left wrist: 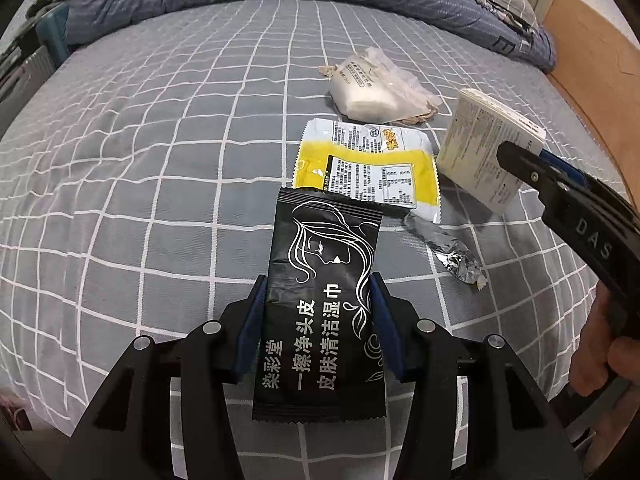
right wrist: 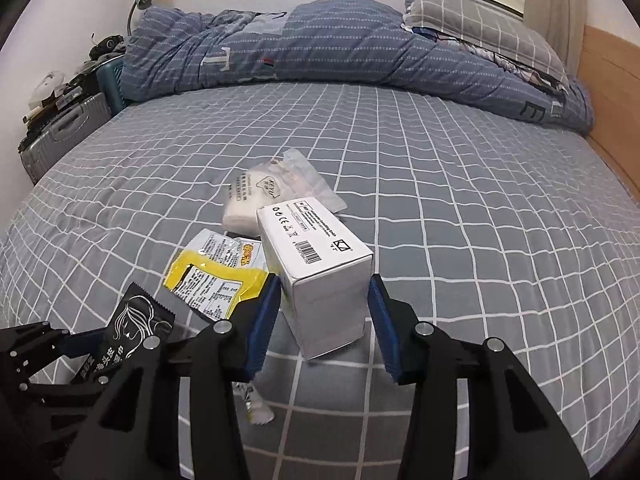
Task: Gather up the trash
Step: 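Lift the black packet and white box and carry both over the black bin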
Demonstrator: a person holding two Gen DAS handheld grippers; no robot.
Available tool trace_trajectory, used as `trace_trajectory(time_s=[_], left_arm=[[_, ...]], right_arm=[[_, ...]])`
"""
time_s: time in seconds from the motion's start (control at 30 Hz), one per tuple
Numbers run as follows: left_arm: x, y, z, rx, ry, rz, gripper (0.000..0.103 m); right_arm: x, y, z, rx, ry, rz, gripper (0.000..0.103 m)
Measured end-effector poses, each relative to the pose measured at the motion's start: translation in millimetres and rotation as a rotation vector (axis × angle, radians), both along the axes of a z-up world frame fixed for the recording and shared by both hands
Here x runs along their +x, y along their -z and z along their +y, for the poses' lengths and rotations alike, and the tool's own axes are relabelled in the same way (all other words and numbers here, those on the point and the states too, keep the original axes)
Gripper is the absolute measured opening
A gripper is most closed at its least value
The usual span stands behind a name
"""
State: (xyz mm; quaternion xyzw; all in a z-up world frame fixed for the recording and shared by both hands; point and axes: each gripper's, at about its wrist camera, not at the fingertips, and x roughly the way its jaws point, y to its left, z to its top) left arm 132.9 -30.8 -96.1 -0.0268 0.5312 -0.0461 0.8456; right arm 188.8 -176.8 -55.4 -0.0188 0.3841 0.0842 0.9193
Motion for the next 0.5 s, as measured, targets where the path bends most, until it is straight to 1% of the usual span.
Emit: trace_trajectory(time_s=[0.13,0.37,0.5], left_arm=[[-5,-5,0,-0.004,0.002,-0.007,0.049],[-14,-11,5,-0.009,-0.004,-0.021,0.049],[-22,-13,5,-0.016,-0.004,-0.025,0.048]], right_arm=[[-12,-7,-2,-0.013,0.012,-0.029,0.043],[-27,-12,-10,-0.029,0.048,-0.045,0.043],[-35,-16,-14,-0.020,0.065,-0.051,0.043]])
